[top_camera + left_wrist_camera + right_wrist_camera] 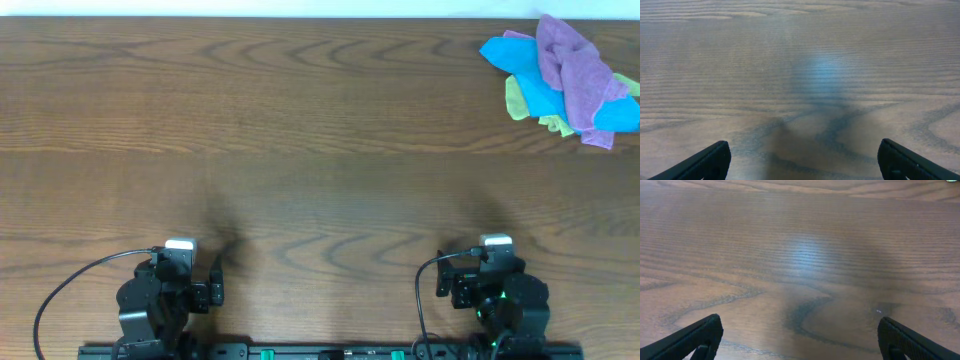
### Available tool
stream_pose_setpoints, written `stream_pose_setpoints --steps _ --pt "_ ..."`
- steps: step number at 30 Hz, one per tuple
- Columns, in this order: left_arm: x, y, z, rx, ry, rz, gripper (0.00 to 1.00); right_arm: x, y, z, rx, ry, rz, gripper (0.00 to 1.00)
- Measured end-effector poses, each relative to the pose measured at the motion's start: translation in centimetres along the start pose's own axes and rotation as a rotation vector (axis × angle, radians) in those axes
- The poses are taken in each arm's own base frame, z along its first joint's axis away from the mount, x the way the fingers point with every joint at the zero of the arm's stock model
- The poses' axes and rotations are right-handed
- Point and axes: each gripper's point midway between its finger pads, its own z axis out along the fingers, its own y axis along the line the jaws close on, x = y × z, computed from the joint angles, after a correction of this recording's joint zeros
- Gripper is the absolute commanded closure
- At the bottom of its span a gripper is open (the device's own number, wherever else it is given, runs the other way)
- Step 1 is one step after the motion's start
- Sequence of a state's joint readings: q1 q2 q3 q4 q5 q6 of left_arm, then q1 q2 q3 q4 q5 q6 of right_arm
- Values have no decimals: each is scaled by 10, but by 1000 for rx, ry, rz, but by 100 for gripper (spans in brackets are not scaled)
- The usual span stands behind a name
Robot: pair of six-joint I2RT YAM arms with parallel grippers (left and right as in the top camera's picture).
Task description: Fold the cloth
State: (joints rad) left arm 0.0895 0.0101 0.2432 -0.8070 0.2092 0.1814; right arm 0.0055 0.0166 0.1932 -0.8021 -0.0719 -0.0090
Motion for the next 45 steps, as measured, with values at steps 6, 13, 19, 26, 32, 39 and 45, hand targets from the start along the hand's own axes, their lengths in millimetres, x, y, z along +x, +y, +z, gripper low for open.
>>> stream_pose_setpoints --steps 6,13,19,26,32,39,45 --pt "0 0 0 0 0 0 5 0 0 0 0 0 0 1" --pt "0 0 0 0 0 0 5 0 0 0 0 0 0 1" --pt "0 0 0 0 0 0 5 0 0 0 0 0 0 1" --pt "0 0 0 0 0 0 5 0 0 0 0 0 0 1" --pt "0 0 0 0 0 0 5 0 0 0 0 0 0 1" --pt "0 0 0 0 0 0 5 3 0 2 -3 24 50 1" --pt "0 0 0 0 0 0 5 1 -1 1 8 67 85 1"
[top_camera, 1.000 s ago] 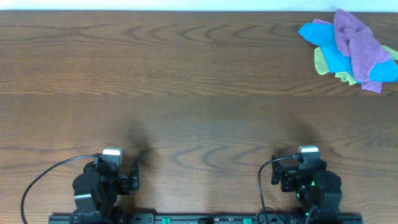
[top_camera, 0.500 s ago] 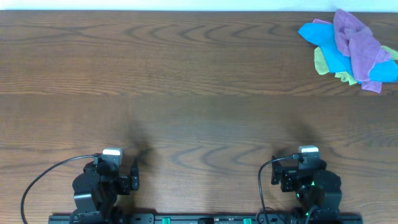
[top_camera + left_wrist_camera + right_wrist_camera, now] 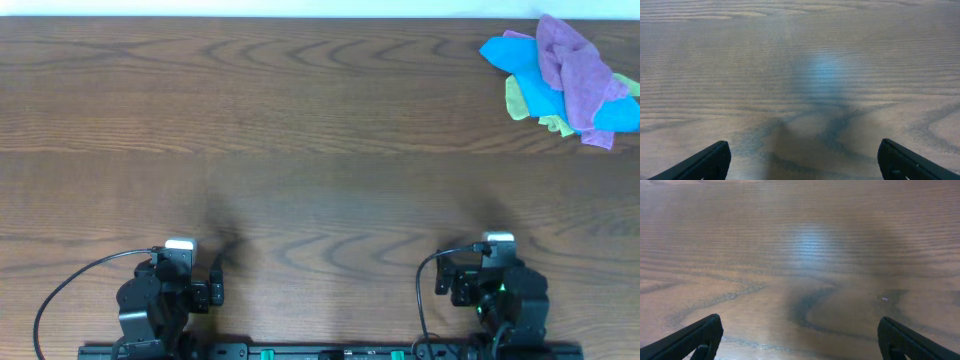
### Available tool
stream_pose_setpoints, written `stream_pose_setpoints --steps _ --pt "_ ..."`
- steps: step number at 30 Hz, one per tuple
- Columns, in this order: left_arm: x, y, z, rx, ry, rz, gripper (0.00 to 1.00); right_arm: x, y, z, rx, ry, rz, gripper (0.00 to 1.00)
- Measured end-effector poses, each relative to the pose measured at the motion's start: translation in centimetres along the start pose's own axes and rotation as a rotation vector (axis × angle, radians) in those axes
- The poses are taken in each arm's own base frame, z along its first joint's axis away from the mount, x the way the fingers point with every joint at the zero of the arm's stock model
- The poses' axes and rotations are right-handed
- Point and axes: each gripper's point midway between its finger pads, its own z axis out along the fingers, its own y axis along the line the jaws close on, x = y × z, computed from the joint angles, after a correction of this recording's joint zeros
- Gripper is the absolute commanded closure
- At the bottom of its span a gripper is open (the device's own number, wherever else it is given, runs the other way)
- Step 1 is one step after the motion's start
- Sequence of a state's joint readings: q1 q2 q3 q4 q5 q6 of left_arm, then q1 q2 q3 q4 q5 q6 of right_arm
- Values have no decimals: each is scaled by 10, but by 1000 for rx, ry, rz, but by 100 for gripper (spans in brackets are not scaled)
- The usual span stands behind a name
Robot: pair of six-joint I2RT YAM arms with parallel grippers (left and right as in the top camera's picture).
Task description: Fold the cloth
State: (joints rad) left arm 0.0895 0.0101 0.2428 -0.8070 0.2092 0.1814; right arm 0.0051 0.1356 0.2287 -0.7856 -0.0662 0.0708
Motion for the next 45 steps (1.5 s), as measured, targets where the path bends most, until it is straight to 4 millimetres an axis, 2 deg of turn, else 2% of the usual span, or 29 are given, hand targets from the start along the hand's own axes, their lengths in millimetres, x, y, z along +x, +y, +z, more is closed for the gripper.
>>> stream_pose_setpoints --steps 5,11,21,28,34,45 --pt "0 0 0 0 0 0 5 -25 -11 -13 73 -13 64 1" --pt "0 0 0 0 0 0 5 -45 -38 -22 218 7 202 1" --pt "0 0 0 0 0 0 5 -61 -76 -20 385 66 356 1" --pt "0 0 0 0 0 0 5 -61 -92 -16 461 111 417 1" --pt "0 0 0 0 0 0 5 -71 -109 -10 511 113 467 1" --pt "0 0 0 0 0 0 5 -136 -148 -5 567 55 519 1"
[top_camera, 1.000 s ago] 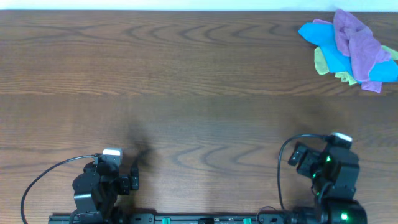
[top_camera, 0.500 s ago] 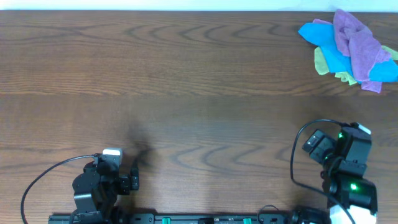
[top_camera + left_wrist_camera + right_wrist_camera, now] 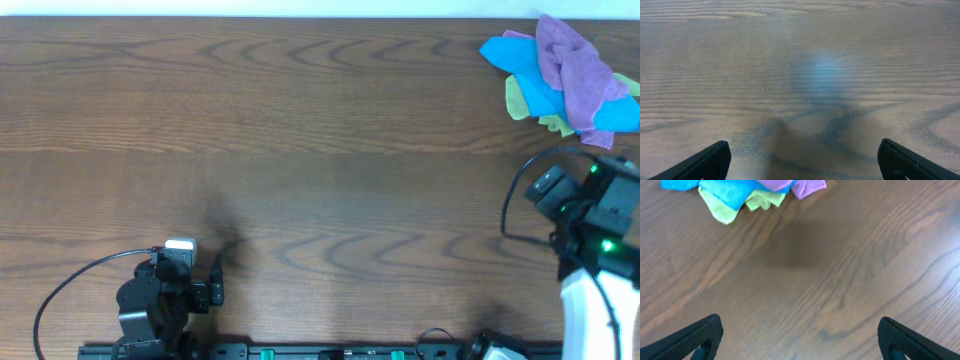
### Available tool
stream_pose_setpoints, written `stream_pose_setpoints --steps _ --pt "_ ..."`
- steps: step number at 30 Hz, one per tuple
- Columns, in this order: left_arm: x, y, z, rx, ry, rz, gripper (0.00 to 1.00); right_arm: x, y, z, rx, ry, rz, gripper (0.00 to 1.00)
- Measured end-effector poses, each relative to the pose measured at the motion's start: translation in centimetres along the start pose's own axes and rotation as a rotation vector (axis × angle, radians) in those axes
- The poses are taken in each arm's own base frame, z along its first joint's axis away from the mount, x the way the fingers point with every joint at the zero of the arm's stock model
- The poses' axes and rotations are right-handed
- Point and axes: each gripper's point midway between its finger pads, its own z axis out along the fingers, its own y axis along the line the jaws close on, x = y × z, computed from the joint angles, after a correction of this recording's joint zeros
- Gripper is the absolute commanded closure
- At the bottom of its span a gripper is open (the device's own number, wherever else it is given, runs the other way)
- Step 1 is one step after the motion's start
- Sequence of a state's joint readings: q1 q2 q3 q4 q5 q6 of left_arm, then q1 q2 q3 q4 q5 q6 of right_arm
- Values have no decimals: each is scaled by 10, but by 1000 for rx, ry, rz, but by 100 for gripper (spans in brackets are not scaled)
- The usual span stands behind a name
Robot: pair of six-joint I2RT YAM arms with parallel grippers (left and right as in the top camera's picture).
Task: Fold the cloth
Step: 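Move the right gripper up to the cloth pile at top right, then lower the right gripper and pinch the purple cloth on top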
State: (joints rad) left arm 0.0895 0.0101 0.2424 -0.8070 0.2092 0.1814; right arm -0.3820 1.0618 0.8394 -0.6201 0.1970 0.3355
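Note:
A heap of cloths lies at the table's far right corner: a purple cloth (image 3: 572, 62) on top, a blue cloth (image 3: 535, 82) and a yellow-green cloth (image 3: 516, 98) under it. The same heap shows at the top of the right wrist view, with the blue cloth (image 3: 722, 190), the yellow-green cloth (image 3: 720, 211) and the purple cloth (image 3: 807, 187). My right gripper (image 3: 800, 340) is open over bare wood, a short way in front of the heap; its arm (image 3: 590, 210) is raised at the right edge. My left gripper (image 3: 802, 160) is open over bare wood at the near left.
The wooden table (image 3: 300, 130) runs the full width. The left arm's base and cable (image 3: 150, 300) sit at the front edge. The table's far edge is close behind the heap, and its right edge is beside it.
My right arm has moved from its rest at the near right to the right edge of the table, near the heap of cloths. The cloths now show in its wrist view. The left arm is unchanged.
Both arms rested at the front edge with open grippers over bare wood, and the heap lay untouched at the far right. The right wrist view shifted slightly, then the right arm stood out toward the heap. The cloths have not moved.

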Motion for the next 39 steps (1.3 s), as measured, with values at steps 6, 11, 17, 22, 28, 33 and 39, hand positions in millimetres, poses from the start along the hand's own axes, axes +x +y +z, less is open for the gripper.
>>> stream_pose_setpoints --steps 6,11,17,22,28,33,39 --pt "0 0 0 0 0 0 5 -21 4 26 6 60 -10 1" --pt "0 0 0 0 0 0 5 -32 17 49 -35 86 -55 1" --pt "0 0 0 0 0 0 5 -59 40 55 -132 0 -122 1" --pt "0 0 0 0 0 0 5 -80 60 51 -231 -87 -141 1" --pt "0 0 0 0 0 0 5 -84 68 47 -279 -96 -145 1" --pt "0 0 0 0 0 0 5 -87 70 54 -281 -109 -144 1" --pt "0 0 0 0 0 0 5 -82 74 87 -275 -77 -140 1"
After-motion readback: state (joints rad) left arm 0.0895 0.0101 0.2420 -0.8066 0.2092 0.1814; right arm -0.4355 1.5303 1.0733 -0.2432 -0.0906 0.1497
